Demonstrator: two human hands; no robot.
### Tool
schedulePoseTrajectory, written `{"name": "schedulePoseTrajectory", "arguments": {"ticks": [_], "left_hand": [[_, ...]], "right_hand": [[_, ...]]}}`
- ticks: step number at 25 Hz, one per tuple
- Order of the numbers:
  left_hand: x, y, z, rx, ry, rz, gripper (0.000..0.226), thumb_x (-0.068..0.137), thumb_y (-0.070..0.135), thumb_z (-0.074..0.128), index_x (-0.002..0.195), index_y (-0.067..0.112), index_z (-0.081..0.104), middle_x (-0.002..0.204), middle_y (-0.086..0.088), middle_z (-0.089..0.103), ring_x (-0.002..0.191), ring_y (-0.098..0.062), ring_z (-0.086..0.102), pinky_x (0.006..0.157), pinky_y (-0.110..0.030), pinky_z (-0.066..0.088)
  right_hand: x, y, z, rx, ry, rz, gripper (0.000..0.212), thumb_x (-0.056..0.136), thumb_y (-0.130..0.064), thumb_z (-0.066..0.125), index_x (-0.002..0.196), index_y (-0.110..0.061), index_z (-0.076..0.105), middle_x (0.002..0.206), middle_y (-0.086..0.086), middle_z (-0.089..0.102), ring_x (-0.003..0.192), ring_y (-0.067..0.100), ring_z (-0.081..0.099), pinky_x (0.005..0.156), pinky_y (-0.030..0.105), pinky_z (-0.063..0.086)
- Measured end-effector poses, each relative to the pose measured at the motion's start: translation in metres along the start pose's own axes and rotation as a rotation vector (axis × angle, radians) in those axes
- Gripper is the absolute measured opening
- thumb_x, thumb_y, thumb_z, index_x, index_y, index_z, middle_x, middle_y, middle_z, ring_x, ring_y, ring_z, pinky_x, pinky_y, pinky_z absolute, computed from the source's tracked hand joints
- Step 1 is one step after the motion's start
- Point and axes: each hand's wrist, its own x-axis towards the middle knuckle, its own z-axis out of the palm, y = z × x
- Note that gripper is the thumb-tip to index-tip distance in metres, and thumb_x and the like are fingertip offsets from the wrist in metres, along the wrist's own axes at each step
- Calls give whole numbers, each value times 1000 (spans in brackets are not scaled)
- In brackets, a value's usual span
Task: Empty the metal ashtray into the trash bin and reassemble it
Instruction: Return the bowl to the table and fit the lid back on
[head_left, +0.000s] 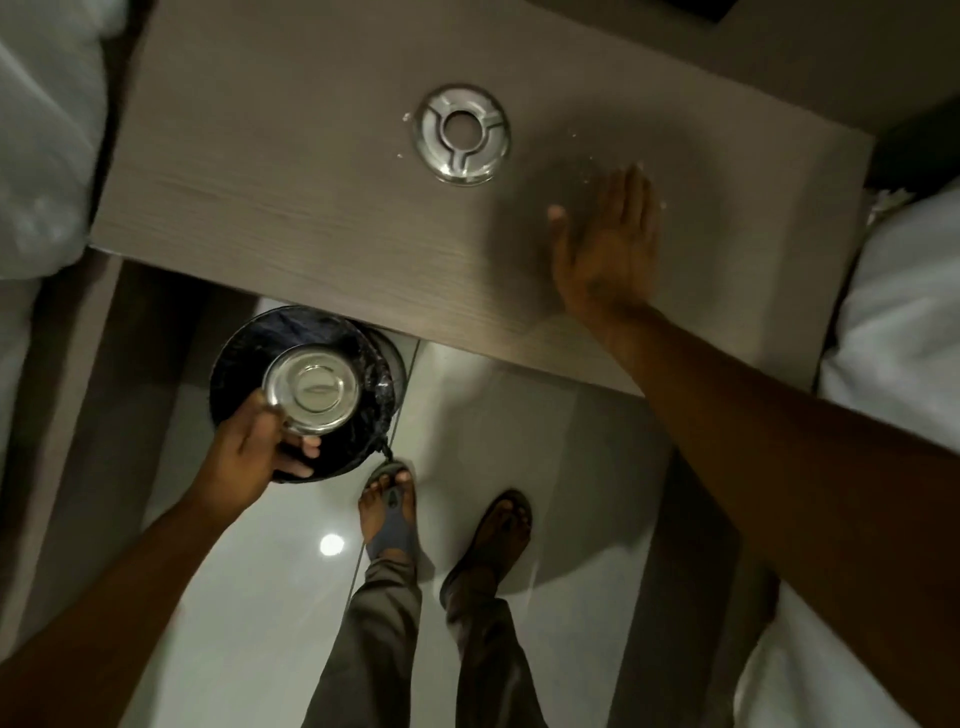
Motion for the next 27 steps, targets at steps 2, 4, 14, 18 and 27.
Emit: {"name": "schedulePoseTrajectory", "arguments": {"ticks": [2,4,14,18,27], "left_hand": [[-2,10,-12,70,13,35,31,90,50,43,107,41,67,76,-16,71,66,-19,73,50,-33,61],[-1,22,0,99,25,18,29,88,51,43,103,46,67,77,-21,69,64,-19,72,48,-34,60],[47,189,91,1249,-133,590,14,99,28,45,105,18,38,79,-11,61,53,-26,52,53,-34,36],[87,235,179,1636,-161,693,41,97,11,43,138,10,39,123,-25,57,99,-44,64,62,-43,40],[113,237,172,1752,-177,717,35,90,5,58,125,9,62,132,-20,49,112,-39,56,63,-42,45]], "right_hand": [[13,33,6,-92,-166,-23,90,104,-61,35,160,6,12,170,27,10,158,39,7,129,50,4],[14,57,16,-171,-159,-63,98,101,-70,27,161,4,7,171,25,4,159,37,1,130,49,0],[8,76,25,-232,-199,-112,103,96,-76,19,162,3,6,171,25,3,159,38,1,129,52,3],[5,86,22,-204,-143,-109,103,96,-75,21,161,4,10,171,26,7,158,40,4,129,54,5],[24,59,23,-148,-45,-145,103,96,-76,19,160,4,14,169,28,12,158,40,8,129,55,7]]}}
